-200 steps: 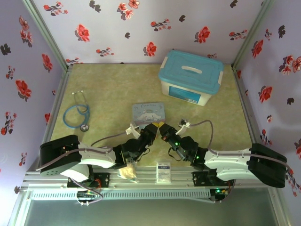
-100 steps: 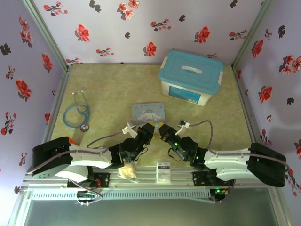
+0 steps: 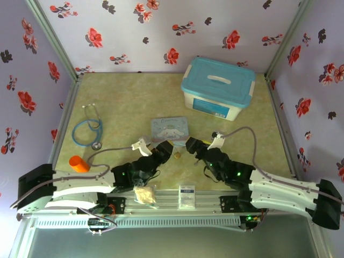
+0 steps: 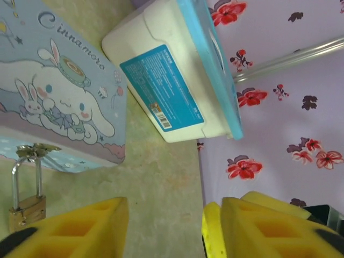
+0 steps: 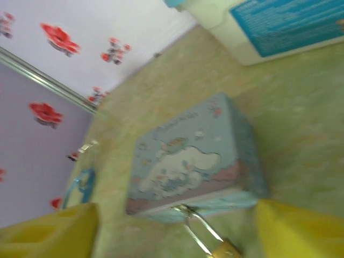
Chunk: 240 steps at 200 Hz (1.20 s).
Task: Unlock a padlock with a key
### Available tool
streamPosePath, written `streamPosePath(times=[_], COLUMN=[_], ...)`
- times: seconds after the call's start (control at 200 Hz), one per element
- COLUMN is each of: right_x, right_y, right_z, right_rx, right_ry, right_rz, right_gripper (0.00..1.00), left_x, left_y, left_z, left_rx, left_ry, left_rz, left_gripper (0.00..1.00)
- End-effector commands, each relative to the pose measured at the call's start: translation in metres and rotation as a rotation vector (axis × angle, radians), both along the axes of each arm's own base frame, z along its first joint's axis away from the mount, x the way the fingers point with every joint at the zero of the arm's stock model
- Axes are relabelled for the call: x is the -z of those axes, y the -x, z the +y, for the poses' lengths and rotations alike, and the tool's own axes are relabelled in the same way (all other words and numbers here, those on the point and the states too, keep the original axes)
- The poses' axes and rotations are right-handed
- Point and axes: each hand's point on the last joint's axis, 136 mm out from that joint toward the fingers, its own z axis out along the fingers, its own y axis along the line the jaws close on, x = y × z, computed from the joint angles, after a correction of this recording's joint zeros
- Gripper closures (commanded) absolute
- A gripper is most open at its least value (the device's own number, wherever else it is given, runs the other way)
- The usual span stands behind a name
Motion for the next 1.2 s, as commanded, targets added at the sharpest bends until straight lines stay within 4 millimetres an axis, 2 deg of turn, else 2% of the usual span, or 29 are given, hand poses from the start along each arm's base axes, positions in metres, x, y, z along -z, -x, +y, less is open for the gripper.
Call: streamPosePath(times=[0.0,0.065,0.175,0.265,0.355,0.565,0.65,1.005,1.105,1.195], right_x=[0.075,0.086,0.104,0.120,0.132,0.150,0.158,0.168,0.169,0.166], right_y=[0.022,0.028,0.032,0.032,0.031,0.031,0.032,0.040,0.040,0.040], right_z=[-0.052,-0.050,-0.040,-0.031,-0.018,0.005,0.011,0.001,-0.010,-0.018], right_rx=[-0.021,-0.055,-0.083,-0.095,-0.120,-0.144,-0.155,-0.141,-0.118,-0.113], right_ry=[0.368,0.355,0.324,0.364,0.444,0.572,0.581,0.699,0.739,0.793], right_rz=[0.228,0.279,0.334,0.398,0.440,0.464,0.474,0.486,0.492,0.491], right_gripper=[0.06,0.15,0.18,0.24,0.35,0.43,0.51,0.76,0.84,0.85], left_x=[0.008,0.000,-0.011,-0.013,-0.010,0.004,0.007,0.006,0.009,0.012], left_y=[-0.001,0.000,0.001,0.001,0.002,0.004,0.005,0.002,0.001,0.000], left_z=[0.011,0.010,0.004,0.001,-0.003,-0.006,-0.003,0.006,0.007,0.009], left_rx=[0.032,0.061,0.104,0.117,0.125,0.139,0.136,0.108,0.102,0.094], left_ry=[-0.219,-0.297,-0.398,-0.404,-0.393,-0.358,-0.346,-0.331,-0.321,-0.310], left_rz=[-0.082,-0.104,-0.134,-0.141,-0.135,-0.099,-0.095,-0.106,-0.100,-0.092], left_gripper=[0.46,0.44,0.40,0.40,0.40,0.40,0.40,0.39,0.39,0.39])
